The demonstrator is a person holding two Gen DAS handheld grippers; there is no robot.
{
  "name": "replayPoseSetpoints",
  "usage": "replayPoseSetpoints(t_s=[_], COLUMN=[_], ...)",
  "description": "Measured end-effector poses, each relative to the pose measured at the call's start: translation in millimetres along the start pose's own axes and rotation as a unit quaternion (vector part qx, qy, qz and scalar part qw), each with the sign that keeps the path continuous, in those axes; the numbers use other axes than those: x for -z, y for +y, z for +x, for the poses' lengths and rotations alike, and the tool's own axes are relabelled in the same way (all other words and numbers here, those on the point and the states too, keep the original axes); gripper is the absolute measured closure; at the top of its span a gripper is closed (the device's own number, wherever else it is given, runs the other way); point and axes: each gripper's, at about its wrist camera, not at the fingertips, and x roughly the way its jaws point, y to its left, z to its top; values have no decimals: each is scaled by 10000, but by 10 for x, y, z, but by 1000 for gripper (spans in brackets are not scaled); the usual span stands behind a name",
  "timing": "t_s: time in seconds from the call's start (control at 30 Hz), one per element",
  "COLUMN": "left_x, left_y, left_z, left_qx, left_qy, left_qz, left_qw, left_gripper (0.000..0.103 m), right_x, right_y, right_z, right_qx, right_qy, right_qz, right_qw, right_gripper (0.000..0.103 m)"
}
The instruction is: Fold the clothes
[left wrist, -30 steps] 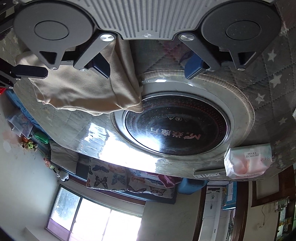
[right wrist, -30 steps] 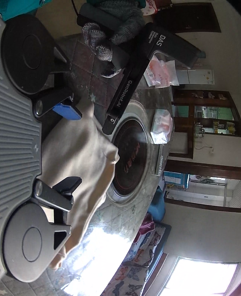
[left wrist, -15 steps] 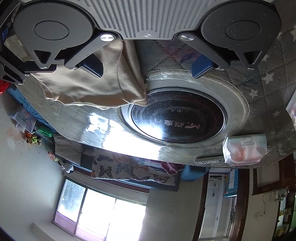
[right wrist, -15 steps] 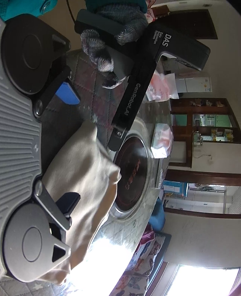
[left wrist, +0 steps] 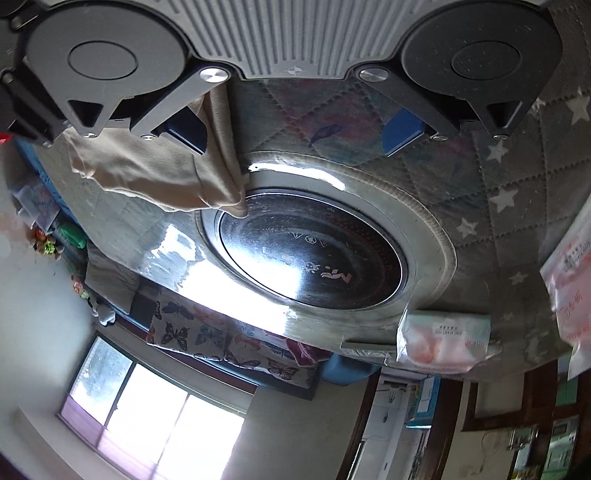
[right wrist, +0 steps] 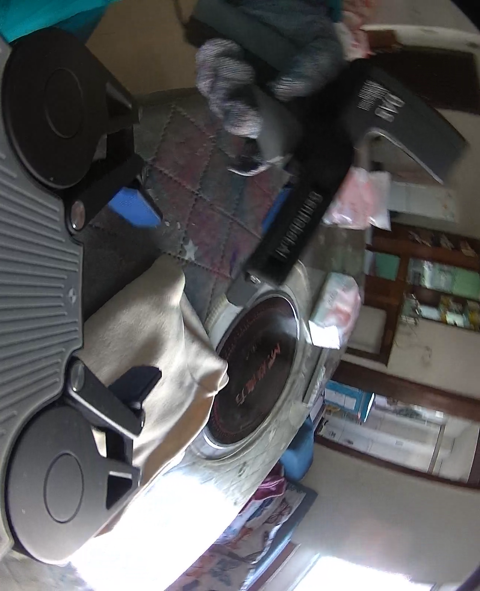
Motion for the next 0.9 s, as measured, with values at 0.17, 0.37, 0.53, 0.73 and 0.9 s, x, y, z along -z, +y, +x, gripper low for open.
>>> replayPoseSetpoints(t_s=[0.17, 0.37, 0.53, 0.73, 0.9], left_x=[-25, -47, -70, -113, -127], left_y=[62, 106, 99, -3, -65], left_z=[37, 134, 243, 418, 648], left_qx=[302, 753, 1005, 1291, 1662], left_qy=[183, 393, 515, 709, 1028], left_qz=[-482, -1185, -1755, -2212, -2610], left_qw=[9982, 9893, 9780, 9641, 9453], left_gripper=[4, 4, 4, 4, 26], right_x=[-51, -61, -71, -67, -39], right_y=[80, -16, -264, -496, -635], right_z=[138, 151, 19, -134, -227], right_qx=[2, -31, -247, -442, -609], right_qy=[239, 226, -13, -293, -439], right_qz=[-318, 4, 748, 1185, 1373], right_qw=[9992, 9997, 9969, 9915, 9877], right_gripper=[58, 85, 93, 95, 95])
